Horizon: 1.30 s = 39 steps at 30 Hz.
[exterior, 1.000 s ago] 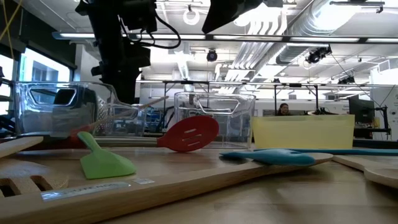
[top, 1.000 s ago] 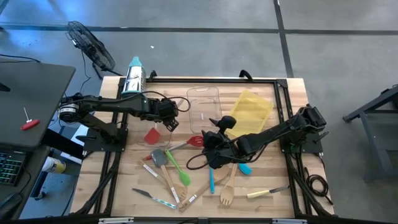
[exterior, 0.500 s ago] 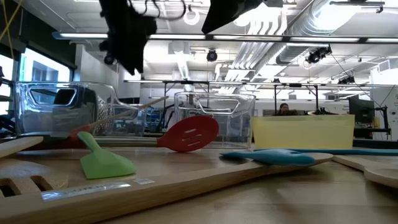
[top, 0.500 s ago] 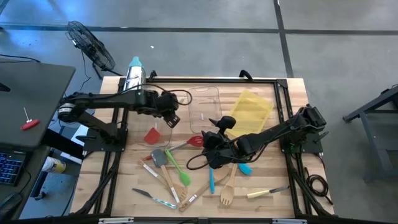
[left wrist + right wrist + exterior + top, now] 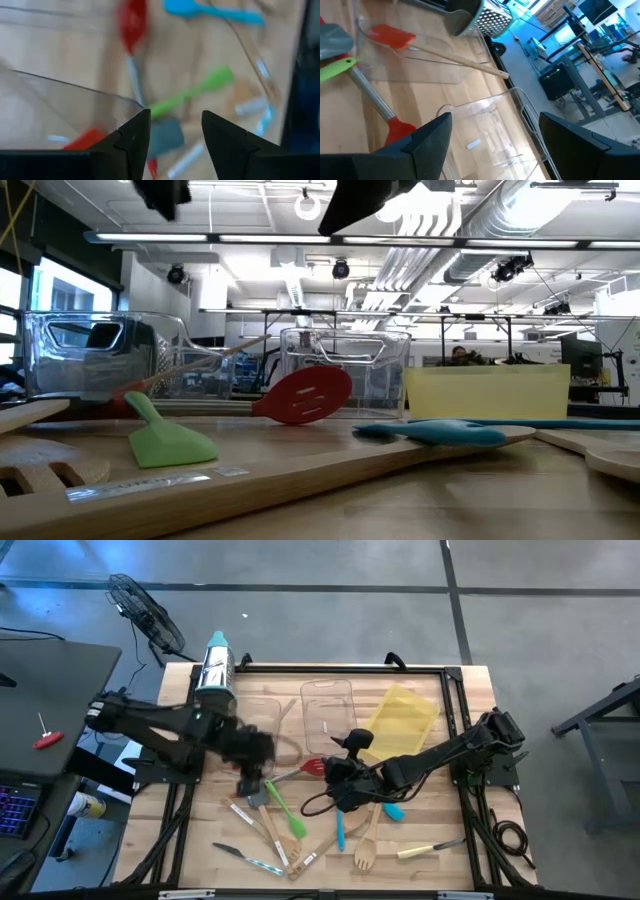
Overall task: Pick & Place Kitchen Items
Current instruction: Put the green spatula into the left transparent bin
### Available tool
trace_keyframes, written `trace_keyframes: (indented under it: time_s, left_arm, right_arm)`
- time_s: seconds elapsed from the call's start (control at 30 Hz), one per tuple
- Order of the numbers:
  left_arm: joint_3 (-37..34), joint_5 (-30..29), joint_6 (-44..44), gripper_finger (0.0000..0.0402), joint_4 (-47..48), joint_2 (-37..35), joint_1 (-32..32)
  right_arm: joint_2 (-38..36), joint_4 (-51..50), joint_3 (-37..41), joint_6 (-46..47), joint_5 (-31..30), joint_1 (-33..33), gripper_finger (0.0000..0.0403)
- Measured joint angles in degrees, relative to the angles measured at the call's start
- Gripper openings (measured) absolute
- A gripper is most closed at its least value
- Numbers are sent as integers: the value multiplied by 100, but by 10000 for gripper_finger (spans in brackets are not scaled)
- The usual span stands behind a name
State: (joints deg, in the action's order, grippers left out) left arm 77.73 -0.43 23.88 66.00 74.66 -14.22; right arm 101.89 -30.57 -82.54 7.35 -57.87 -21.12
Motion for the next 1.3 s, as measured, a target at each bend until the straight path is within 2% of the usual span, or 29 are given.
trace_keyframes:
  time_s: [0.07, 0.13, 0.3, 0.43, 0.57, 0.7, 0.93, 1.13, 1.3]
  left_arm:
    - [13, 11, -104, 173, -34, 13, -402]
    - [9, -19, -210, 173, -53, 43, -774]
    - [9, -246, -1105, 173, -451, 265, -1470]
    - [11, -892, -2062, 173, -605, 572, -1825]
    - [11, -1370, -2407, 173, -536, 1014, -1884]
    - [7, -1391, -2461, 173, -416, 1563, -1879]
    - [6, -1376, -3086, 173, -607, 2508, -1872]
    - [4, -878, -3303, 173, -794, 2641, -1589]
    - [-204, -591, -3431, 173, -1001, 2642, -1327]
  right_arm:
    - [0, 0, 0, -6, 47, 1, 293]
    - [0, 29, 0, -9, 344, 2, 293]
    - [0, 450, 0, -254, 1771, 0, 293]
    - [0, 839, 0, -291, 2611, -50, 293]
    - [0, 986, 0, -274, 3130, -160, 293]
    - [0, 1156, 0, -313, 3295, -324, 293]
    - [-173, 1474, 2, -749, 3424, -610, 293]
    - [-273, 1782, 0, -1082, 3538, -782, 293]
    - [-268, 1798, 0, -1189, 4006, -817, 293]
